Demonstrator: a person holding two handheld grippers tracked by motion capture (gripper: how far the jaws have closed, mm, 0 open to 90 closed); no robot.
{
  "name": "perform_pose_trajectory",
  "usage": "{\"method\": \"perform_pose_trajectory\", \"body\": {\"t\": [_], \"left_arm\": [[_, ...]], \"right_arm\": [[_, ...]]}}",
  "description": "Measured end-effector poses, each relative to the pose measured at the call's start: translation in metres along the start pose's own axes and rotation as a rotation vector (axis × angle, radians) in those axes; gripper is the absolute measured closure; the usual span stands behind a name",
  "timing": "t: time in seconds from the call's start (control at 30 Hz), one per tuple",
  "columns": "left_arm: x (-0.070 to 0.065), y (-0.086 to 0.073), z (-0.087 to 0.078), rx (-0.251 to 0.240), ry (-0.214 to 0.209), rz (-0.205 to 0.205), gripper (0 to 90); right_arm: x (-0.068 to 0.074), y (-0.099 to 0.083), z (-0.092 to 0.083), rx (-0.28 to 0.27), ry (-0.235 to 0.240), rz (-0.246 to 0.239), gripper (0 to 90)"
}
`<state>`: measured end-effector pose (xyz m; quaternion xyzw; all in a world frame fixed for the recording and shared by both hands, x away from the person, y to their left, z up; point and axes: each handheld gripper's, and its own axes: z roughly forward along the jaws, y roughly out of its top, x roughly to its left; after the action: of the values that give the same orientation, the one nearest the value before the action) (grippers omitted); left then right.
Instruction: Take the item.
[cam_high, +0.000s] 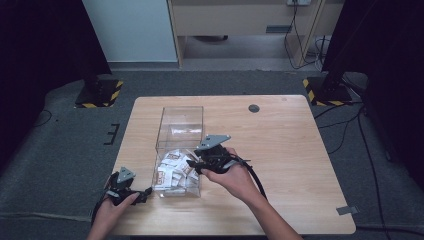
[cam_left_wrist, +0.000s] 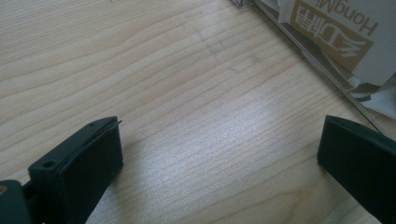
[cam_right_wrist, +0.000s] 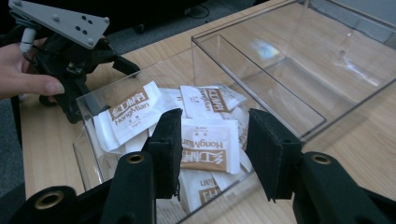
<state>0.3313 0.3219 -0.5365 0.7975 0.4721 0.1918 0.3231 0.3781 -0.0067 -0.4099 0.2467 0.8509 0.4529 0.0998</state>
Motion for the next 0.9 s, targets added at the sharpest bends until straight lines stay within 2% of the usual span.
{"method": "perform_pose_trajectory", "body": {"t": [0.1,0.53,0.9], "left_arm": [[0.0,0.0,0.0,0.0,0.0,0.0,0.0],[0.0,0.0,0.0,0.0,0.0,0.0,0.0],[0.0,0.0,0.0,0.0,-0.001,0.001,0.0]], "right_arm": [[0.005,-0.001,0.007,-0.013,0.019,0.001,56.8],[0.01,-0.01,0.027,-0.031,0.04,0.03,56.9],[0.014,-0.013,0.037,-0.014,0.037,0.019,56.7]]}}
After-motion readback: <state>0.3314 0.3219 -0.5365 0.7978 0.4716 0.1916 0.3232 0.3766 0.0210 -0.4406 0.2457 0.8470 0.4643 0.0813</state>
